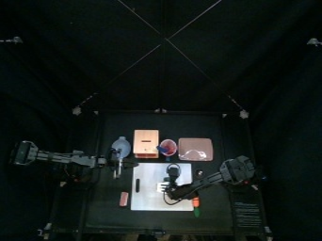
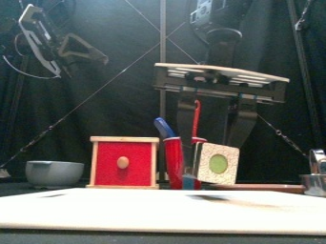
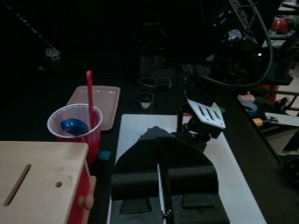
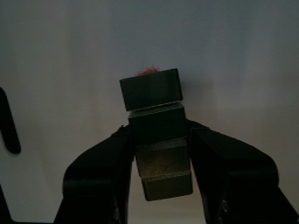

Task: Place sushi on board then cut the sushi with the knife then place the pieces on the plate
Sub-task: Pick knife at handle with right hand

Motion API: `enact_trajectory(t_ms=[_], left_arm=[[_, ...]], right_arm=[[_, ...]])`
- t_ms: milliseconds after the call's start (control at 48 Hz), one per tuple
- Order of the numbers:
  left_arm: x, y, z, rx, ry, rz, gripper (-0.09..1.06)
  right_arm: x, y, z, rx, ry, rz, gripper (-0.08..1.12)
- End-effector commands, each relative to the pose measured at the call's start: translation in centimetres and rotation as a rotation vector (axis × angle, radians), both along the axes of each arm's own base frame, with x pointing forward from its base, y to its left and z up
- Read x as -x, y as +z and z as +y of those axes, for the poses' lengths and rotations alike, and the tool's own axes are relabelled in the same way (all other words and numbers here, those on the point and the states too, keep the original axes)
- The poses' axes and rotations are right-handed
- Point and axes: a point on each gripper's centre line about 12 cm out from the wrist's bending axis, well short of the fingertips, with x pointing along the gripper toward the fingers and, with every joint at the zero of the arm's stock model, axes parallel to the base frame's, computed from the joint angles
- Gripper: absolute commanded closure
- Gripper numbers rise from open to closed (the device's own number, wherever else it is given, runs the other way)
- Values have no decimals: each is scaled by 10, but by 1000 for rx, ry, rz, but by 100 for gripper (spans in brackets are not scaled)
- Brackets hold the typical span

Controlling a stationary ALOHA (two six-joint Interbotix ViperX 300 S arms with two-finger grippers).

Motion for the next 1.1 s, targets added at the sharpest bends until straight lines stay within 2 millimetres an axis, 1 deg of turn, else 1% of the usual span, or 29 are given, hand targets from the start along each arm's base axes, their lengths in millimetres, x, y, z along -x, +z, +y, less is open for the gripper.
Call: enact_trajectory(t_ms=[21, 104, 208, 250, 333, 438, 562, 708, 833, 958, 1104], left_arm=[[-2, 5, 1, -4, 2, -17, 98], [-2, 5, 1, -4, 3, -15, 98], [-1, 3, 1, -4, 3, -12, 98], [-1, 3, 1, -4, 5, -11, 98], [-1, 3, 2, -4, 6, -9, 98], [-1, 2, 3, -4, 9, -8, 98], [-1, 2, 3, -4, 9, -9, 98], [-1, 3, 3, -1, 10, -9, 98], [-1, 3, 4, 0, 16, -11, 98], [0, 2, 5, 0, 19, -9, 98], [0, 3, 5, 3, 20, -11, 98]], right_arm=[[-12, 10, -3, -4, -14, -33, 42], [-15, 7, -4, -2, -13, -26, 37], [-16, 5, -5, 2, -14, -19, 26], [-15, 3, -5, 3, -13, -15, 20], [-16, 5, -5, 6, -14, -18, 13], [-16, 10, -6, 16, -8, -21, 11], [-14, 23, -7, 24, 10, -25, 11], [-6, 50, -9, 48, 79, -29, 11], [4, 81, -15, 92, 200, -30, 11], [22, 116, -25, 128, 348, -11, 11], [38, 149, -45, 157, 477, 0, 11]])
